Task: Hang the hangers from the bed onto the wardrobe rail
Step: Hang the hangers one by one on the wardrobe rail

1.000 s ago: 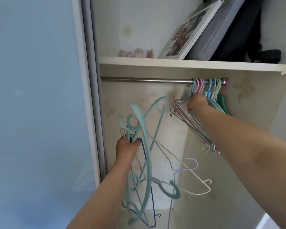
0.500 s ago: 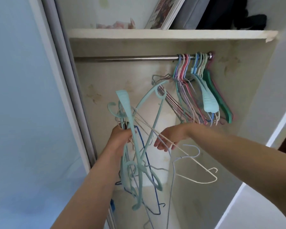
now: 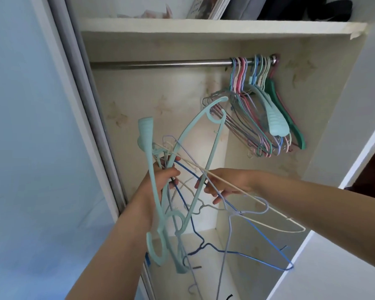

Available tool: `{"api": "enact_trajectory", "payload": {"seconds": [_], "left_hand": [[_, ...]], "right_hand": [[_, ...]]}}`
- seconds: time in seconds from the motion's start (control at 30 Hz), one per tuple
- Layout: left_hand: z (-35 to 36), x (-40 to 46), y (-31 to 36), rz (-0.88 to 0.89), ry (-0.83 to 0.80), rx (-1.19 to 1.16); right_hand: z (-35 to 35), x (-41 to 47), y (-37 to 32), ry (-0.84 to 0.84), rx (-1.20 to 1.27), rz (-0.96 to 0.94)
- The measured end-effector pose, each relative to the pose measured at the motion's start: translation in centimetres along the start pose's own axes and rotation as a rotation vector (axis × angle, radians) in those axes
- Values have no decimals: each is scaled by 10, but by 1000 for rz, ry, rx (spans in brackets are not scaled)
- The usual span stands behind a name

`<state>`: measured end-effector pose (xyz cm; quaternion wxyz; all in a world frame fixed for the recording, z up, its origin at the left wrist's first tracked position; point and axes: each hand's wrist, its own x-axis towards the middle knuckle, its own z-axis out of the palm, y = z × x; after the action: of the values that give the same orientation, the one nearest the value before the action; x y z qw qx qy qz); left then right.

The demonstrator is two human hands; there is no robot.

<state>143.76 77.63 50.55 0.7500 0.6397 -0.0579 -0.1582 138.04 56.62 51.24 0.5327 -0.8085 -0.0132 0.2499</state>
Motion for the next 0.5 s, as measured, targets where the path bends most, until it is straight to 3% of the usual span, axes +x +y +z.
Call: {"api": "enact_trajectory", "payload": {"seconds": [0.37,0.5], "left_hand": [[7,-3,3,104,-78,-158],[4,-1,1,33,-109,-210]], "right_hand": [[14,-7,0,484,-69,-202],[15,-6,-2,503,-441,-171]]}}
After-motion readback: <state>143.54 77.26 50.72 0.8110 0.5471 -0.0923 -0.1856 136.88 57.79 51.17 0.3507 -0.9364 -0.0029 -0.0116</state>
